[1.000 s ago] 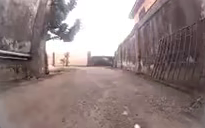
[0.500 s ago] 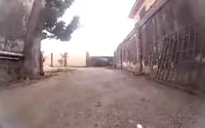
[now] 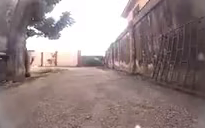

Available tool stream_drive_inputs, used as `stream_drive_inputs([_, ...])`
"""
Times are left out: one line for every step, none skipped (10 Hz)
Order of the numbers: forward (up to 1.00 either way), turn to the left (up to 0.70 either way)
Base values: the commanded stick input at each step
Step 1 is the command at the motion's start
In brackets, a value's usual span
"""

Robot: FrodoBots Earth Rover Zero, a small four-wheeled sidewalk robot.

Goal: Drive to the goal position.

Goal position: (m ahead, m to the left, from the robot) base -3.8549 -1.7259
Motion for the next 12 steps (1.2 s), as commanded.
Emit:
stream_drive_inputs([0.7, 0.0])
stream_drive_inputs([0.7, 0.0])
stream_drive_inputs([0.7, 0.0])
stream_drive_inputs([0.7, 0.0])
stream_drive_inputs([0.7, 0.0])
stream_drive_inputs([0.7, 0.24])
stream_drive_inputs([0.7, 0.09])
stream_drive_inputs([0.7, 0.04])
stream_drive_inputs([0.7, 0.0])
stream_drive_inputs([0.7, 0.0])
stream_drive_inputs([0.7, 0.0])
stream_drive_inputs([0.7, 0.0])
